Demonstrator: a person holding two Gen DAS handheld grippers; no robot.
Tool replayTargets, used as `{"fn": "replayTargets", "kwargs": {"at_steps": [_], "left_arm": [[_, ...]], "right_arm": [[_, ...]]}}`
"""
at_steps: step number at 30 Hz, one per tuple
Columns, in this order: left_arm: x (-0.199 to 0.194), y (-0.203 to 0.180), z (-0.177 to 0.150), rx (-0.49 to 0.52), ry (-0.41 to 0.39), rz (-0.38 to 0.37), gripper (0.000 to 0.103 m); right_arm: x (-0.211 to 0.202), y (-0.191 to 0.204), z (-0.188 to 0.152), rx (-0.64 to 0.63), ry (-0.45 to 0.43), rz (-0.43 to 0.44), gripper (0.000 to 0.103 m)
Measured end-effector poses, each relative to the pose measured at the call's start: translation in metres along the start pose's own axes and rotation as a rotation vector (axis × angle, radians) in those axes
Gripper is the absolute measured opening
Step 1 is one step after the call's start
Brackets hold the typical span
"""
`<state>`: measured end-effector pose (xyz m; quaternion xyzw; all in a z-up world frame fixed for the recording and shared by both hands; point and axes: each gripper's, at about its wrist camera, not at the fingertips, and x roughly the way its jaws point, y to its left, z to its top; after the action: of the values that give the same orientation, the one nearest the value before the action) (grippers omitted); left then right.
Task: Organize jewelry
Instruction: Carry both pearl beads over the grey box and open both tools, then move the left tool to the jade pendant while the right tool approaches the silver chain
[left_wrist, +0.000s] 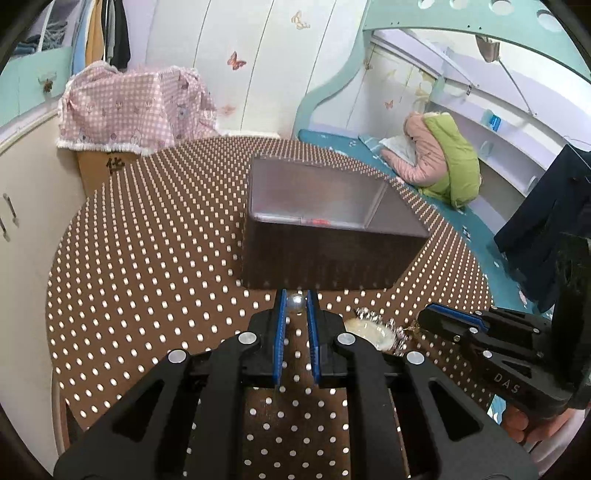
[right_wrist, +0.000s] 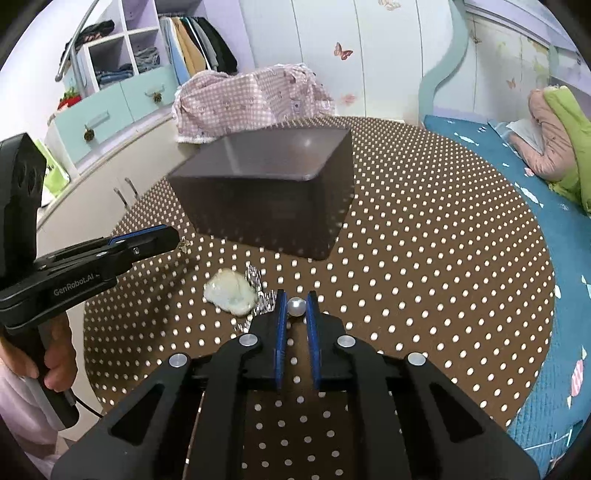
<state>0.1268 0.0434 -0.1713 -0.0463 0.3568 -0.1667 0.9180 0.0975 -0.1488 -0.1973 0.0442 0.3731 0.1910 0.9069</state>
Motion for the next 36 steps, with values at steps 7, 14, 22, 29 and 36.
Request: {"fn": "replayTargets", "kwargs": {"at_steps": [7,14,22,29,36], "left_arm": [[-0.011,-0.012,0.023,0.038,-0.067,-0.016,0.011],[-0.003,-0.017,0.045,0.045,-0.095,-0.019,0.011],[0.014,-0.012,0.058,0.015,-0.084,0.006,0.012],[0.019,-0.009,0.055,0.014,-0.056,0.03,0.012],[0.0,-0.011,0.033,0.028,-0.063,-0.006,0.034]], "right_arm": [[-0.015,0.002,0.031,-0.012,-0.08,0.011,0.009],[-0.018,0.012,0.063,-0.047,-0.162,0.02,0.01],[0.001,0.014,0.077,-0.052,-0.146,0.031,0.01],[0.003,0.008,0.072,-0.021,-0.123,0.006,0.028],[-0.01,-0.003,0.059,0.01,-0.117,-0.024,0.038]]}}
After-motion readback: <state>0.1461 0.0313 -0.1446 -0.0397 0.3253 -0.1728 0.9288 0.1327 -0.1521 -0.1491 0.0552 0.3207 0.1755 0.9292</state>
